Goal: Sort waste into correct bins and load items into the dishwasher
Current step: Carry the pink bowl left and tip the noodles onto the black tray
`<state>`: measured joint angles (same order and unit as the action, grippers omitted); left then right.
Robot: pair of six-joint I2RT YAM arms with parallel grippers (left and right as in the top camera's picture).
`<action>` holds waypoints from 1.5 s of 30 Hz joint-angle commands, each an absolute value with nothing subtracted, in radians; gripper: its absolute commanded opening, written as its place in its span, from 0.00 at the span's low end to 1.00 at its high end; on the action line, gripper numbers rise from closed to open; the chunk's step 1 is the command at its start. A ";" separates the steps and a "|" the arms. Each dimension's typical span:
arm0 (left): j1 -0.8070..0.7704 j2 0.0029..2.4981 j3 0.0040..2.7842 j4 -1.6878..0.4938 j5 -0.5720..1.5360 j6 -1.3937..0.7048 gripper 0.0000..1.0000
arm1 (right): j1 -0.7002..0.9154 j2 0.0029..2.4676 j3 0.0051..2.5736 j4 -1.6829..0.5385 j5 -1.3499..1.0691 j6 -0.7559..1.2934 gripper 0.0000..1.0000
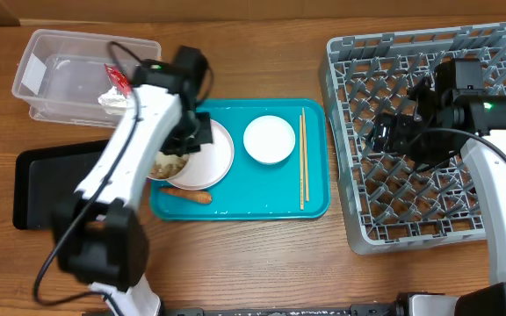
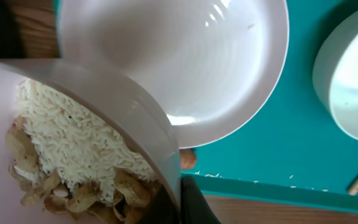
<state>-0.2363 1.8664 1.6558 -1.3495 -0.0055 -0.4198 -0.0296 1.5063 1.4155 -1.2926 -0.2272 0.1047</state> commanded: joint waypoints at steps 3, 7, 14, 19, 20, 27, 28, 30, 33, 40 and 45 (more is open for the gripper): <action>-0.063 1.784 1.682 -1.339 0.128 -0.341 0.04 | -0.027 1.494 1.419 -1.292 -0.217 0.103 1.00; 0.080 1.786 1.664 -1.318 0.311 -0.229 0.04 | -0.027 1.494 1.419 -1.293 -0.217 0.103 1.00; 0.318 1.801 1.587 -1.272 0.602 -0.059 0.04 | -0.027 1.494 1.419 -1.293 -0.217 0.103 1.00; 0.490 1.806 1.466 -1.198 0.823 0.040 0.04 | -0.027 1.494 1.419 -1.294 -0.217 0.103 1.00; 0.518 1.806 1.443 -1.183 0.859 0.057 0.04 | -0.027 1.494 1.419 -1.295 -0.217 0.103 1.00; 0.668 1.806 1.330 -1.152 1.082 0.171 0.04 | -0.027 1.494 1.419 -1.296 -0.217 0.103 1.00; 0.678 1.806 1.323 -1.153 1.096 0.182 0.04 | -0.027 1.494 1.419 -1.296 -0.217 0.103 1.00; 0.711 1.806 1.295 -1.156 1.142 0.251 0.04 | -0.027 1.494 1.419 -1.296 -0.217 0.103 1.00; 0.727 1.806 1.268 -1.159 1.180 0.338 0.04 | -0.027 1.494 1.419 -1.297 -0.217 0.103 1.00; 0.728 1.806 1.225 -1.184 1.323 0.551 0.04 | -0.027 1.494 1.419 -1.297 -0.217 0.103 1.00; 0.728 1.806 1.217 -1.188 1.333 0.583 0.04 | -0.027 1.494 1.419 -1.297 -0.217 0.103 1.00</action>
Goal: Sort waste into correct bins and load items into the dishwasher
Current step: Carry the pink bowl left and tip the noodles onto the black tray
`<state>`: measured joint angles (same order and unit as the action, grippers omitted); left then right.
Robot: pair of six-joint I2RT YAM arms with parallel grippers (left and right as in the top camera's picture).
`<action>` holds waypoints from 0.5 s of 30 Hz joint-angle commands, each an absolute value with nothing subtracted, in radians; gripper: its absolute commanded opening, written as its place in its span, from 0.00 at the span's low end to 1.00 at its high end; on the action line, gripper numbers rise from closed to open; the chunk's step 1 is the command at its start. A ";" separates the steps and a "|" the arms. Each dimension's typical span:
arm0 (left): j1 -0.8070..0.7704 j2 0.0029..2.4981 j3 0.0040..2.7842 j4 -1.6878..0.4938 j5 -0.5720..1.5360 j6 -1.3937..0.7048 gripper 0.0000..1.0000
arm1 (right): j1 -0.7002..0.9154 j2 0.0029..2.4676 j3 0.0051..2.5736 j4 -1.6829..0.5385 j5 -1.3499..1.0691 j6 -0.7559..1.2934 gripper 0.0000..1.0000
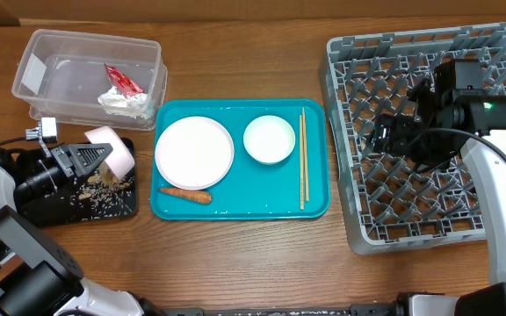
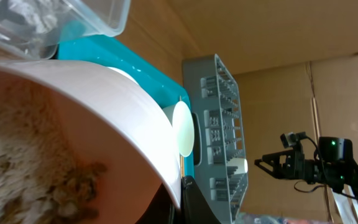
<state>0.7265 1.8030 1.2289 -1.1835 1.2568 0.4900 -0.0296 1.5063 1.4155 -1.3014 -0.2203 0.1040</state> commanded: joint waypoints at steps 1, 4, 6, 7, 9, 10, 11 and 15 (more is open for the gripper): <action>0.728 1.806 1.217 -1.195 1.339 0.599 0.04 | -0.027 1.494 1.419 -1.297 -0.217 0.103 1.00; 0.728 1.806 1.217 -1.224 1.378 0.664 0.04 | -0.027 1.494 1.419 -1.297 -0.217 0.103 1.00; 0.728 1.806 1.217 -1.242 1.398 0.686 0.04 | -0.027 1.494 1.419 -1.297 -0.217 0.103 1.00; 0.728 1.806 1.217 -1.249 1.409 0.685 0.04 | -0.027 1.494 1.419 -1.297 -0.217 0.103 1.00; 0.730 1.806 1.217 -1.272 1.430 0.685 0.04 | -0.027 1.494 1.419 -1.297 -0.217 0.103 1.00; 0.731 1.806 1.217 -1.288 1.441 0.685 0.04 | -0.027 1.494 1.419 -1.297 -0.217 0.103 1.00; 0.733 1.806 1.217 -1.303 1.449 0.685 0.04 | -0.027 1.494 1.419 -1.297 -0.217 0.103 1.00; 0.745 1.806 1.217 -1.362 1.468 0.684 0.04 | -0.027 1.494 1.419 -1.297 -0.217 0.103 1.00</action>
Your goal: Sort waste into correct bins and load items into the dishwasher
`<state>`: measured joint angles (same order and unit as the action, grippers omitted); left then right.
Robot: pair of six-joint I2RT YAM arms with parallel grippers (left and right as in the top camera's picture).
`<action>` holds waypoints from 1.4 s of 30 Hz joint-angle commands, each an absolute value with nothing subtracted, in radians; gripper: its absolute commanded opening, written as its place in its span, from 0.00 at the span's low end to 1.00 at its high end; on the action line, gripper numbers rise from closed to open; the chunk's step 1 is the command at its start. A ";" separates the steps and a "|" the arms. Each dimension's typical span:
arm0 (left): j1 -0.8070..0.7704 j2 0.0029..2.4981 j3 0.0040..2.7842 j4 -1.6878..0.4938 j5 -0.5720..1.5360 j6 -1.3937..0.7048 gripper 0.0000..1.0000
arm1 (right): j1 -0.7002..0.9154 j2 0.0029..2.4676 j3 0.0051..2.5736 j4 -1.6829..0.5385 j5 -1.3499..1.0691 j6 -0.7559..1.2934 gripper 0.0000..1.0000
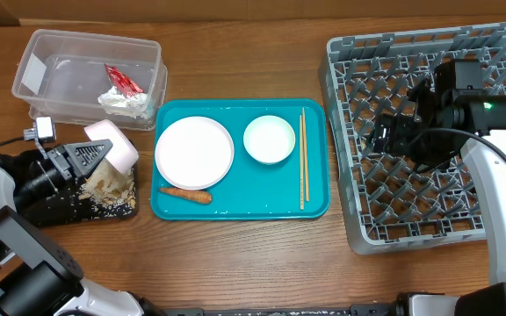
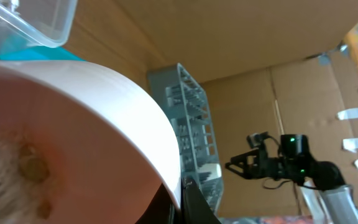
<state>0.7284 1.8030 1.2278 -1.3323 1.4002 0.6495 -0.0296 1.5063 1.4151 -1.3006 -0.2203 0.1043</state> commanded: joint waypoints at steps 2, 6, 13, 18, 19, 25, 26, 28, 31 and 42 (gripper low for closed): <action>0.751 1.806 1.217 -1.378 1.468 0.680 0.04 | -0.027 1.494 1.419 -1.297 -0.217 0.103 1.00; 0.773 1.806 1.217 -1.402 1.468 0.680 0.04 | -0.027 1.494 1.419 -1.297 -0.217 0.103 1.00; 0.812 1.806 1.217 -1.401 1.451 0.682 0.04 | -0.027 1.494 1.419 -1.297 -0.217 0.104 1.00; 0.813 1.806 1.217 -1.402 1.448 0.681 0.04 | -0.027 1.494 1.419 -1.297 -0.217 0.104 1.00; 0.813 1.806 1.217 -1.402 1.448 0.681 0.04 | -0.027 1.494 1.419 -1.297 -0.217 0.104 1.00; 0.813 1.806 1.217 -1.408 1.466 0.649 0.04 | -0.027 1.494 1.419 -1.297 -0.217 0.104 1.00; 0.813 1.806 1.217 -1.411 1.472 0.650 0.04 | -0.027 1.494 1.419 -1.297 -0.217 0.104 1.00; 0.813 1.806 1.217 -1.412 1.485 0.650 0.04 | -0.027 1.494 1.419 -1.297 -0.217 0.103 1.00; 0.813 1.806 1.217 -1.411 1.494 0.650 0.04 | -0.027 1.494 1.419 -1.299 -0.217 0.103 1.00; 0.813 1.806 1.217 -1.411 1.494 0.626 0.04 | -0.027 1.494 1.419 -1.301 -0.217 0.104 1.00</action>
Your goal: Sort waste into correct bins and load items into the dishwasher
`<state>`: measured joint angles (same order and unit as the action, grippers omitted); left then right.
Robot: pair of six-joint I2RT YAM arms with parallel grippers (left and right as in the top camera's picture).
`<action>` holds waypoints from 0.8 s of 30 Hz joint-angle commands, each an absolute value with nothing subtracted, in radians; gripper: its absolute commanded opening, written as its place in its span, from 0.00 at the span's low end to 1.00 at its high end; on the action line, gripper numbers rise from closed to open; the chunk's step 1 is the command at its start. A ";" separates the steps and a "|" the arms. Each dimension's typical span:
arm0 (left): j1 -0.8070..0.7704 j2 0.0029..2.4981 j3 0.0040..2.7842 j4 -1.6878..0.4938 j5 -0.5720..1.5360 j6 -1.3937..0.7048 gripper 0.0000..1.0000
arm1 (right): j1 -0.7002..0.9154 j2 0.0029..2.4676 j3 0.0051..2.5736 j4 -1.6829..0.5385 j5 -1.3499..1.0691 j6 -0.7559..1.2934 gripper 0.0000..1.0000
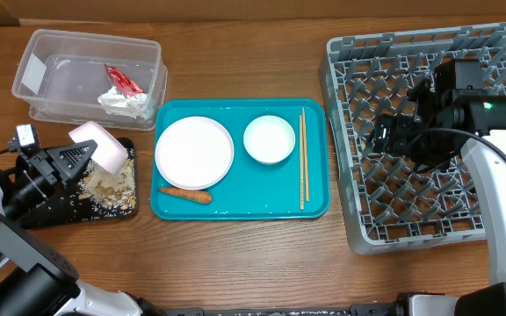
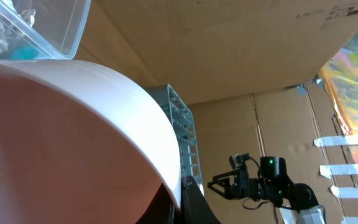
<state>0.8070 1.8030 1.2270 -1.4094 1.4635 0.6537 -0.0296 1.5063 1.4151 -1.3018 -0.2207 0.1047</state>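
My left gripper [image 1: 79, 157] is shut on the rim of a pinkish-white bowl [image 1: 100, 146], which lies tipped on its side over the black waste tray [image 1: 38, 211]. Rice and peelings [image 1: 111, 183] lie in a heap on that tray. In the left wrist view the bowl [image 2: 73, 137] fills the frame and its inside looks bare, with one dark finger [image 2: 191, 200] on its rim. My right gripper [image 1: 383, 135] hangs open above the grey dish rack [image 1: 358, 211], holding nothing. On the teal tray [image 1: 235, 209] are a white plate [image 1: 194, 151], a small white bowl [image 1: 269, 139], chopsticks [image 1: 303, 158] and a carrot piece [image 1: 185, 194].
A clear plastic bin [image 1: 51, 57] at the back left holds a red wrapper [image 1: 121, 81] and crumpled tissue [image 1: 123, 101]. It stands just behind the black waste tray. The dish rack takes up the right side of the table.
The left gripper and the tipped bowl have shifted slightly left and back. The bowl's inside now shows no food, and the rice and peelings lie spread on the black tray.
First my left gripper held the bowl full of rice and peelings over the teal tray beside the plate. Then the bowl was tipped over the black tray with scraps on it, then a heap lay there. Now the bowl looks empty. The right arm stayed still.
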 commanded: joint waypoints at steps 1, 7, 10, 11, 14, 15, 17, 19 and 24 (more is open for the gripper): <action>0.813 1.806 1.217 -1.415 1.494 0.604 0.04 | -0.027 1.494 1.419 -1.301 -0.217 0.104 1.00; 0.814 1.806 1.217 -1.451 1.529 0.463 0.04 | -0.027 1.494 1.419 -1.309 -0.217 0.104 1.00; 0.817 1.806 1.217 -1.451 1.539 0.463 0.04 | -0.027 1.494 1.419 -1.314 -0.217 0.103 1.00; 0.818 1.806 1.217 -1.451 1.538 0.463 0.04 | -0.027 1.494 1.419 -1.314 -0.217 0.103 1.00; 0.820 1.806 1.217 -1.450 1.538 0.464 0.04 | -0.027 1.494 1.419 -1.314 -0.217 0.103 1.00; 0.820 1.806 1.217 -1.449 1.538 0.467 0.04 | -0.027 1.494 1.419 -1.314 -0.217 0.104 1.00; 0.820 1.806 1.217 -1.442 1.536 0.489 0.04 | -0.027 1.494 1.419 -1.314 -0.217 0.103 1.00; 0.819 1.806 1.217 -1.443 1.525 0.531 0.04 | -0.027 1.494 1.419 -1.313 -0.217 0.103 1.00; 0.780 1.804 1.222 -1.444 1.472 0.634 0.04 | -0.027 1.494 1.419 -1.311 -0.217 0.103 1.00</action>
<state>0.8036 1.8030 1.2270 -1.4445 1.4952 0.5346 -0.0296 1.5063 1.4151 -1.3174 -0.2207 0.1040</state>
